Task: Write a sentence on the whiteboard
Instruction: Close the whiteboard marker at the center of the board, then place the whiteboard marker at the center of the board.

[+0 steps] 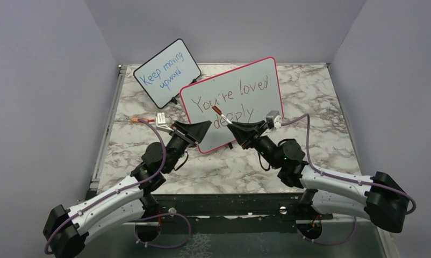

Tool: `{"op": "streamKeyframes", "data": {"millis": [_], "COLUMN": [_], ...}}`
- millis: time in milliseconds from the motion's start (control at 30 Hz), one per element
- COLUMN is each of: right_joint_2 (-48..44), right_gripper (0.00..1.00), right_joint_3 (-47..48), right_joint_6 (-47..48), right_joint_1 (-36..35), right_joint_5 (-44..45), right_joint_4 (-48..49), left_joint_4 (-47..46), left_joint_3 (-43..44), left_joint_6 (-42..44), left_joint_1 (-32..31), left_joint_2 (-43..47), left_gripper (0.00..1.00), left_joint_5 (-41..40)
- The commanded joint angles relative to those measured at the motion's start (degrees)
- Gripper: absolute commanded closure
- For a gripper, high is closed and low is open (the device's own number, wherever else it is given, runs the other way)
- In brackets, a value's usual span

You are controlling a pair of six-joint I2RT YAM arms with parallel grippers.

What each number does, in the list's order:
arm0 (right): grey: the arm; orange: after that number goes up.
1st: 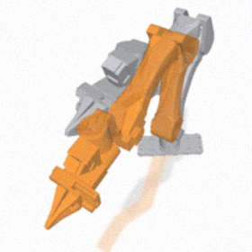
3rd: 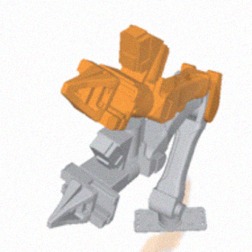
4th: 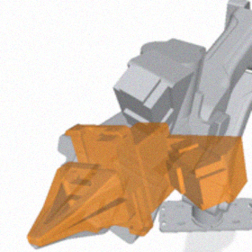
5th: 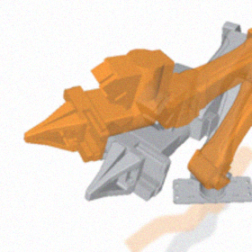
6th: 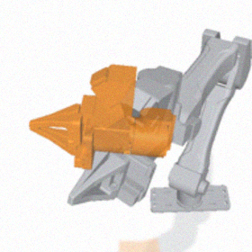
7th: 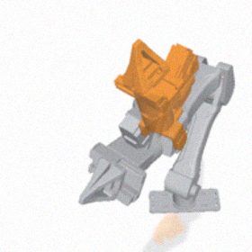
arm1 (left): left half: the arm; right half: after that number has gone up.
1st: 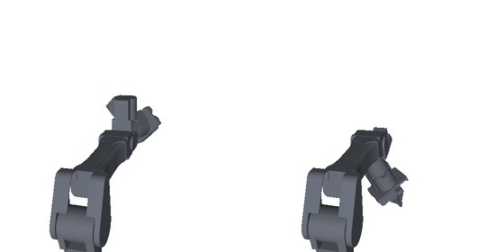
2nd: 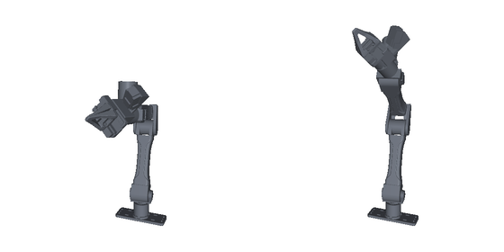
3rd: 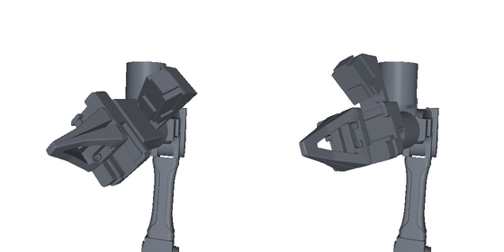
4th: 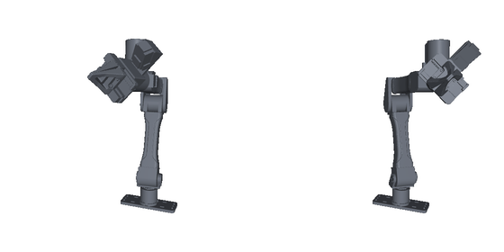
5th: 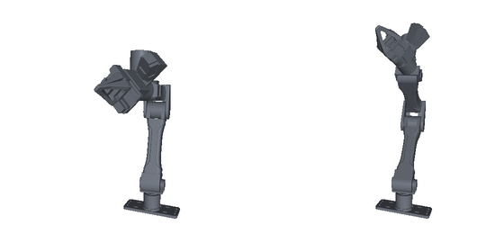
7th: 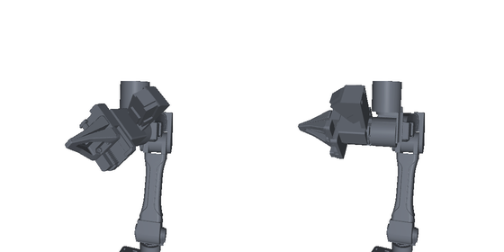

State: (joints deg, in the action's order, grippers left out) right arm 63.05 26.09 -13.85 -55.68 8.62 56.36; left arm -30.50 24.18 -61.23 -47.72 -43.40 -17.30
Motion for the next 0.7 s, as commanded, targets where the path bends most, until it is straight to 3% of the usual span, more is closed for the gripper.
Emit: {"op": "streamKeyframes", "data": {"millis": [0, 333, 467, 667], "right_joint_2": [-6.3, -14.8, -12.4, -6.8], "right_gripper": [1.0, 0.99, 1.0, 0.99], "right_joint_3": [-2.4, -9.6, -10.9, -15.7], "right_joint_6": [0.8, -3.3, -5.7, -8.7], "right_joint_1": [0.5, 0.5, 0.5, 0.5], "right_joint_5": [2.3, -5.1, -6.8, -8.4], "right_joint_4": [-14.2, -34.8, -39.2, -34.9], "left_joint_4": [12.2, 38.3, 46.6, 53.5], "left_joint_3": [-0.5, 5.1, 9.0, 12.4], "left_joint_6": [7.4, 19.8, 23.9, 27.6], "left_joint_1": [-0.5, -0.6, -0.5, -0.5], "left_joint_2": [5.7, 18.0, 21.1, 24.7], "left_gripper": [0.5, 0.02, 0.01, 0.01], "left_joint_5": [-2.7, -13.6, -16.5, -16.4]}}
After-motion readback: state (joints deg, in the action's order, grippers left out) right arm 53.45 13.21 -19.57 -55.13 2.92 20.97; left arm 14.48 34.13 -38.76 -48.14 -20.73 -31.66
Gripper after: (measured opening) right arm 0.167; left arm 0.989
